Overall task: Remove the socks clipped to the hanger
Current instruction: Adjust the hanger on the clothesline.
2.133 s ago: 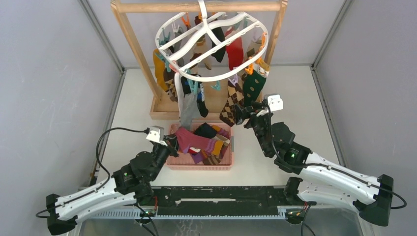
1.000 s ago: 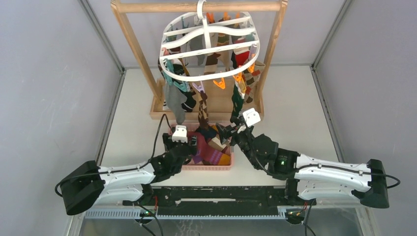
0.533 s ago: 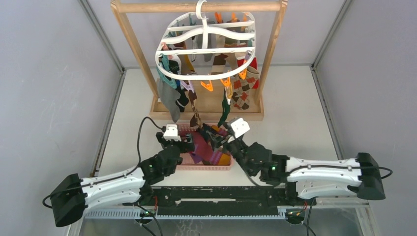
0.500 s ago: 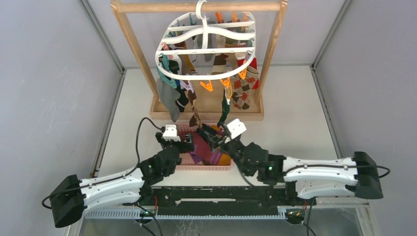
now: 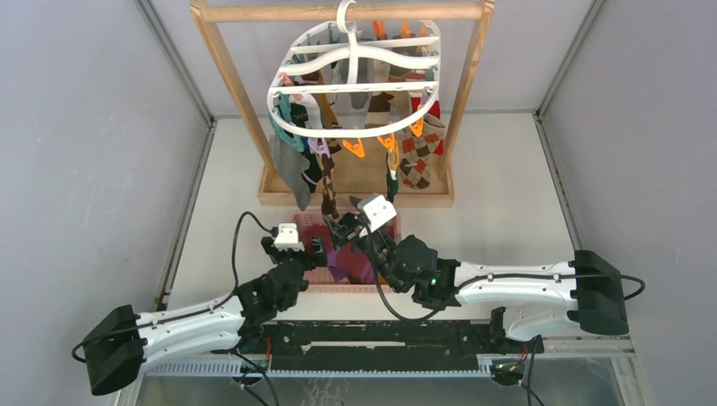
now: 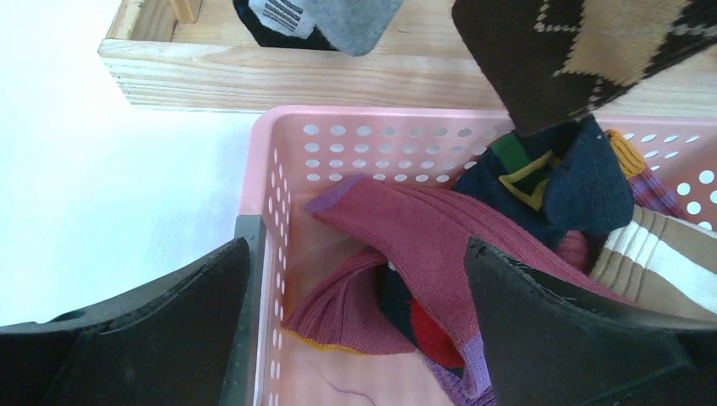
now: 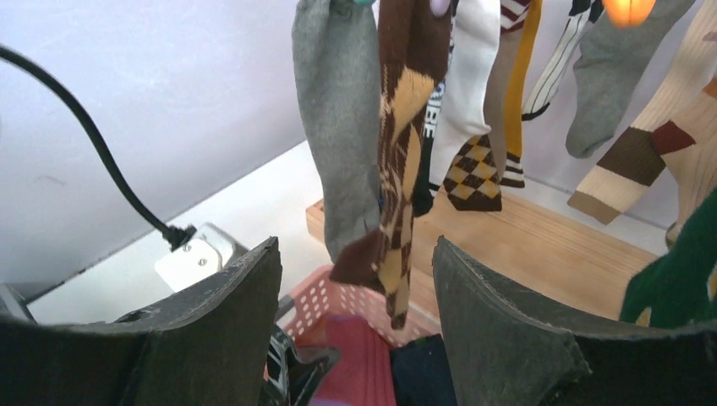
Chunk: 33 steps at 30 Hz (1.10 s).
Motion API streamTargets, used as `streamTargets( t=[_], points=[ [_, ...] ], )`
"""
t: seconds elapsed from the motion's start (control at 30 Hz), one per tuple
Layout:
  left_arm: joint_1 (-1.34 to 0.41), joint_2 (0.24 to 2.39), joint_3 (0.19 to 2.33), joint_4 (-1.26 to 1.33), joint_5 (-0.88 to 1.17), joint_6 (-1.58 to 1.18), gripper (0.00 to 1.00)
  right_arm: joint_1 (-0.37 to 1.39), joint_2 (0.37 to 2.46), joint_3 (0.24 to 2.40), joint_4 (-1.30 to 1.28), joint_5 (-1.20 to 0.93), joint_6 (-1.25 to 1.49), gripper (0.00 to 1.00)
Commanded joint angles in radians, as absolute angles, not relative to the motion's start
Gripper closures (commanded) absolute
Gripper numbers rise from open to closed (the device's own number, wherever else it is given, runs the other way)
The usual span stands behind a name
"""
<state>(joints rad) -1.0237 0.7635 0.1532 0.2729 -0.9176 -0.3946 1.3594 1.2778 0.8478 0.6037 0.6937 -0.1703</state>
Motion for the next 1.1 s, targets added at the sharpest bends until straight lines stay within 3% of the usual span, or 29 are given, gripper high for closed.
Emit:
streamTargets(
  t=[0.0,0.23,0.37,0.43,0.53,0.6,0.77,1.07],
  points=[
    [-1.026,0.765,0.135,0.33,-0.949,-0.423,0.0,1.326,1.313,0.913,0.681,0.651,-0.144,0.27],
    [-1.026,0.763,0.131,0.341,-0.933,-0.42,0.0,1.26,1.393,0.971,0.673,0.64,-0.108,0.27],
    [-1.026,0.758,0.13,0.342,-0.931,-0.416,0.0,1.222,1.414,0.98,0.657,0.637,-0.072,0.33],
    [-1.026,0.756,0.13,0.343,-0.93,-0.413,0.0,1.205,1.416,0.98,0.647,0.623,-0.06,0.43],
    [-1.026,0.757,0.13,0.349,-0.929,-0.409,0.0,1.189,1.412,0.98,0.63,0.612,-0.052,0.75],
    [-1.026,0.766,0.132,0.355,-0.927,-0.407,0.0,1.18,1.404,0.976,0.623,0.606,-0.051,0.87],
    [-1.026,0.794,0.138,0.37,-0.927,-0.405,0.0,1.141,1.356,0.942,0.608,0.591,-0.043,0.93],
    [-1.026,0.843,0.16,0.395,-0.916,-0.397,0.0,0.962,1.16,0.813,0.546,0.458,0.1,0.94]
  ],
)
